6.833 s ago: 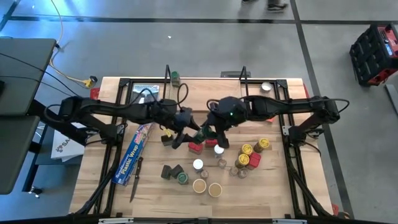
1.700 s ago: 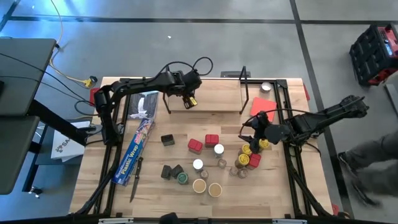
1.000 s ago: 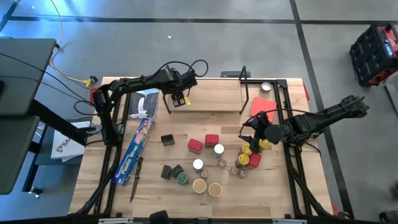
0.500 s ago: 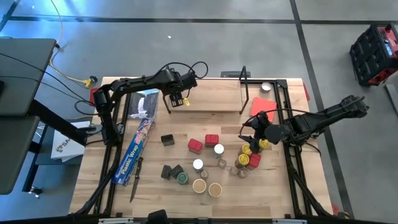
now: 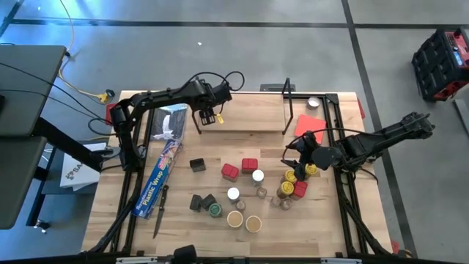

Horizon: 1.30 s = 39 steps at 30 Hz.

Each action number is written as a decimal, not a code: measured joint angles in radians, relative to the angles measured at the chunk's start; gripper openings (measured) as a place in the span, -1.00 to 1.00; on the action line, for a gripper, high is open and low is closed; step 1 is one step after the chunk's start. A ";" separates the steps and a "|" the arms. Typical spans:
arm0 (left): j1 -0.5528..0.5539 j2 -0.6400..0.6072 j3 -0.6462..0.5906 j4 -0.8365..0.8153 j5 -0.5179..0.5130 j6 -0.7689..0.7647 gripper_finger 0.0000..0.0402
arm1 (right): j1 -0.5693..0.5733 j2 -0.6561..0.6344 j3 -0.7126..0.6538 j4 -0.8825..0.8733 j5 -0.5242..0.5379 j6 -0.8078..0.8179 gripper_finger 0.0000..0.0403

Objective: Shelf spices
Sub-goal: Put the green seasoning bottle on the shelf and align it with the other green seasoning bottle

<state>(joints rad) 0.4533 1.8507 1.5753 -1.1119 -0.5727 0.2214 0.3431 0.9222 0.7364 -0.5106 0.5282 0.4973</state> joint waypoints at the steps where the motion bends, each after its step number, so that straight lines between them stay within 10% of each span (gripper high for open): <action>1: 0.002 0.000 0.006 -0.001 0.010 0.000 0.28 | 0.000 0.000 0.000 0.000 0.000 0.000 0.41; 22: -0.044 -0.001 0.137 -0.182 0.138 0.051 0.42 | 0.000 0.000 0.000 0.000 0.000 0.000 0.41; 39: 0.021 0.005 0.078 -0.080 0.206 0.133 -0.84 | 0.000 0.001 0.000 0.000 0.000 -0.004 0.41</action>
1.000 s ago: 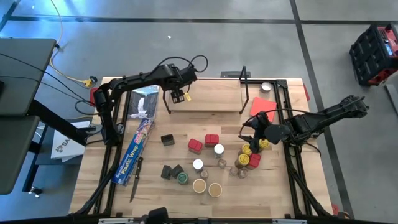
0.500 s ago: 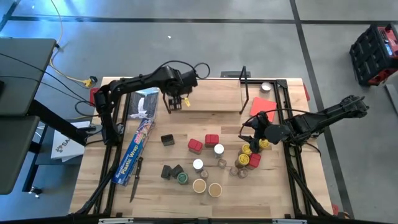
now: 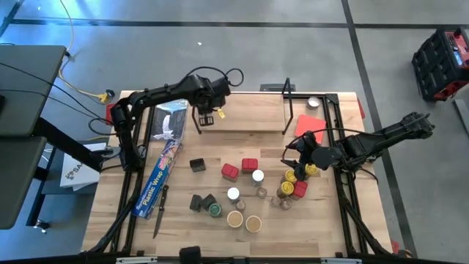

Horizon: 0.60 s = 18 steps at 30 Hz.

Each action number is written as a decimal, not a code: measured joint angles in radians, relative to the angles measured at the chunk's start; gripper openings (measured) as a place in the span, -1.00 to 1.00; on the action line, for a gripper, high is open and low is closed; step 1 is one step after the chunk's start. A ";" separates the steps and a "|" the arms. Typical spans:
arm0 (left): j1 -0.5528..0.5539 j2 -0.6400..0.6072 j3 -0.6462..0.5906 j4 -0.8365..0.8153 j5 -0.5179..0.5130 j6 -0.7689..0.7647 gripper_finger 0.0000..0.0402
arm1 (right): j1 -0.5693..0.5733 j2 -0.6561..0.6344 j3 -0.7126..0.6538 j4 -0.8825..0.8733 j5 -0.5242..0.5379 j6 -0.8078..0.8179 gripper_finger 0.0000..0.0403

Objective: Shelf spices
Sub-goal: Put the green seasoning bottle on the shelf and align it with the other green seasoning bottle

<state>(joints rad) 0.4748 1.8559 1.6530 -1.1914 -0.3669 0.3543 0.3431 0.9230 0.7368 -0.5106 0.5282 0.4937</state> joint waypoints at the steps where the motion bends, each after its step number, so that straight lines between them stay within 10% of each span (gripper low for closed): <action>1: 0.004 0.000 -0.002 0.020 -0.011 0.010 -0.88 | 0.000 0.000 0.000 0.000 0.000 0.000 0.41; 18: 0.030 0.000 -0.002 0.070 -0.003 0.051 -0.99 | 0.000 0.000 0.000 0.000 0.000 0.004 0.41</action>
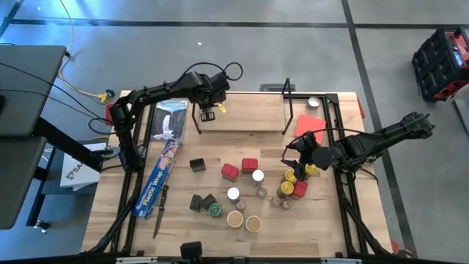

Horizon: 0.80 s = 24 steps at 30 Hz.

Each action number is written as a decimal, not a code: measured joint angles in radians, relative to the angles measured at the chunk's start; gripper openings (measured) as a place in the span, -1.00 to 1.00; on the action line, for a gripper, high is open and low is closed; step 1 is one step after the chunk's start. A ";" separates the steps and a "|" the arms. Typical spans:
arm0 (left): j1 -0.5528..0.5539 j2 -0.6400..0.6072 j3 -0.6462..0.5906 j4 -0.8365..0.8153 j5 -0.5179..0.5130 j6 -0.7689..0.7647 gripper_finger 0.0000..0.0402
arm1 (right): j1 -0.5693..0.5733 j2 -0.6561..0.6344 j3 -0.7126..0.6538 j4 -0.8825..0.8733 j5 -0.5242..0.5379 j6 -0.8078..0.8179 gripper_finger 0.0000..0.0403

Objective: Shelf spices
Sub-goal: Put the green seasoning bottle on the shelf and align it with the other green seasoning bottle

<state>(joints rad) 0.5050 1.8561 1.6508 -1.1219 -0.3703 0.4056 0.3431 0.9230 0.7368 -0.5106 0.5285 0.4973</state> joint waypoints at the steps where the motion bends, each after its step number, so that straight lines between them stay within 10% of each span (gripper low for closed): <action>1: -0.007 0.000 0.000 -0.008 -0.001 0.001 -0.99 | 0.000 0.000 0.000 0.000 0.000 0.000 0.41; 24: 0.105 0.031 0.136 0.200 0.038 -0.317 -1.00 | 0.000 0.000 0.000 0.007 0.021 -0.005 0.41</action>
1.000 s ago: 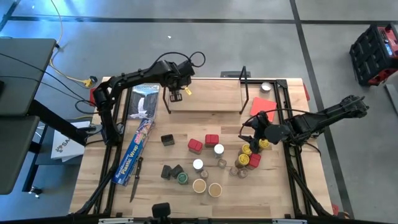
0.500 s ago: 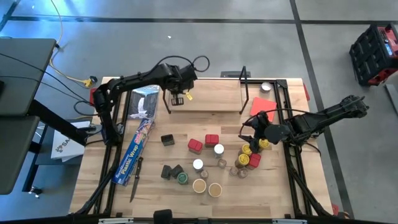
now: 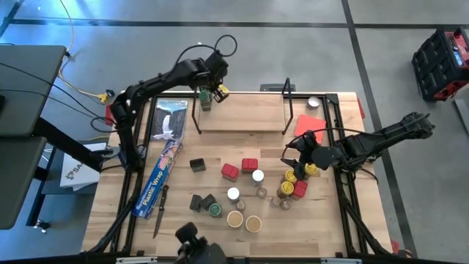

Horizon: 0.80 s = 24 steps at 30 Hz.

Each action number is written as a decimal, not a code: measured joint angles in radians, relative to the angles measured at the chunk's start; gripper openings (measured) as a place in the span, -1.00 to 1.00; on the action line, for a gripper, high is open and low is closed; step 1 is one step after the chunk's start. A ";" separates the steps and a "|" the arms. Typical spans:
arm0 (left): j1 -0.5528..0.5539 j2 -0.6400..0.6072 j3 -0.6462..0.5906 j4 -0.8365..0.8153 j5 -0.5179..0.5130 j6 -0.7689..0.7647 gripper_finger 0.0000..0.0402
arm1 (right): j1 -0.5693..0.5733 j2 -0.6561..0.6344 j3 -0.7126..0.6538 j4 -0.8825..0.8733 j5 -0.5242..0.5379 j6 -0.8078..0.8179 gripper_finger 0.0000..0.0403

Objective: Shelf spices
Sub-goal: Put the green seasoning bottle on the shelf and align it with the other green seasoning bottle

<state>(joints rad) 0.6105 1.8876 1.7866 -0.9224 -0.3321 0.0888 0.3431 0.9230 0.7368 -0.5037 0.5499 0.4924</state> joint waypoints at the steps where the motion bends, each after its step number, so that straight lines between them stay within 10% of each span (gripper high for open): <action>1: 0.006 0.009 0.000 0.004 0.003 -0.002 -1.00 | 0.000 0.000 0.000 0.000 0.000 0.001 0.41; 24: 0.036 0.129 -0.001 0.003 -0.127 -0.028 -1.00 | 0.000 0.000 0.000 0.000 0.000 0.005 0.41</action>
<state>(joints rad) 0.6466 2.0167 1.7855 -0.9199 -0.4591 0.0608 0.3430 0.9230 0.7368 -0.5032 0.5497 0.4976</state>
